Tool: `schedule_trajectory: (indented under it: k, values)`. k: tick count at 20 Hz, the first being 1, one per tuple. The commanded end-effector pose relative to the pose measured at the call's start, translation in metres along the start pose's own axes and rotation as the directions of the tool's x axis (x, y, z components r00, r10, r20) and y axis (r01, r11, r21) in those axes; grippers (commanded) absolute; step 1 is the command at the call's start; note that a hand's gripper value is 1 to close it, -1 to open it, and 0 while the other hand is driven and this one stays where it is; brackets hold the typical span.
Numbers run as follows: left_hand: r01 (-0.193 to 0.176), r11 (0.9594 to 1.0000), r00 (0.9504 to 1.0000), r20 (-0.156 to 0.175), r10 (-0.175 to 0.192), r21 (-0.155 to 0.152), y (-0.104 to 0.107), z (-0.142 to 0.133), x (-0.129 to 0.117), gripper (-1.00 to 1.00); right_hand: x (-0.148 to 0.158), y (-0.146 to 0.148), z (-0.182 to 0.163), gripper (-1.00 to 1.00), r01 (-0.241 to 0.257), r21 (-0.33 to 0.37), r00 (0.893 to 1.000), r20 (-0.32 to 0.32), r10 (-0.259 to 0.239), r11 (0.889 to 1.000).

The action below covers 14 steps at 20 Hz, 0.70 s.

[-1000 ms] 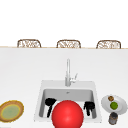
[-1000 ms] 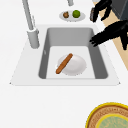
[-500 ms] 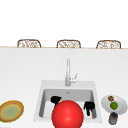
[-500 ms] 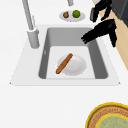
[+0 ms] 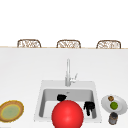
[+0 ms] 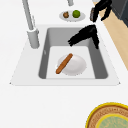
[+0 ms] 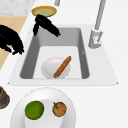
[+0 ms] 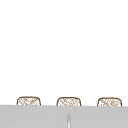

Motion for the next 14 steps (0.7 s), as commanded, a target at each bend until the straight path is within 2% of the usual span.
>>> schedule_trajectory:
  k: [1, 3, 5, 6, 9, 12, 14]
  values:
    - [0.000, 1.0000, 1.0000, -0.001, 0.000, 0.001, -0.013, -0.022, -0.038, -1.00, 0.000, 0.000, 0.000, 0.00, 0.000, 0.000, 1.000, 0.000, 0.000, 1.000]
    - [-0.007, 0.9997, 0.9992, -0.038, 0.008, 0.023, -0.028, -0.033, -0.044, -1.00, 0.000, 0.000, 0.000, 0.00, 0.000, 0.000, 1.000, 0.000, 0.000, 1.000]
    - [-0.037, 0.9990, 0.9983, -0.044, 0.038, 0.027, -0.039, -0.045, -0.050, -1.00, 0.000, 0.000, 0.000, 0.00, 0.000, 0.000, 1.000, 0.000, 0.000, 1.000]
    - [-0.039, 0.9989, 0.9984, -0.039, 0.040, 0.027, -0.048, -0.049, -0.053, -1.00, 0.000, 0.000, 0.000, 0.00, 0.000, 0.000, 1.000, 0.000, 0.000, 1.000]
    - [0.014, 0.9995, 0.9995, -0.030, -0.014, 0.029, -0.067, -0.055, -0.068, -1.00, 0.000, 0.000, 0.000, 0.00, 0.000, 0.000, 1.000, 0.000, 0.000, 1.000]
    - [0.000, 1.0000, 1.0000, -0.002, 0.000, 0.000, -0.083, -0.072, -0.090, -1.00, 0.000, 0.000, 0.000, 0.00, 0.000, 0.000, 1.000, 0.000, 0.000, 1.000]
    - [0.000, 0.9999, 0.9999, 0.017, 0.000, -0.011, -0.090, -0.072, -0.098, -1.00, 0.000, 0.000, 0.000, 0.00, 0.000, 0.000, 1.000, 0.000, 0.000, 1.000]
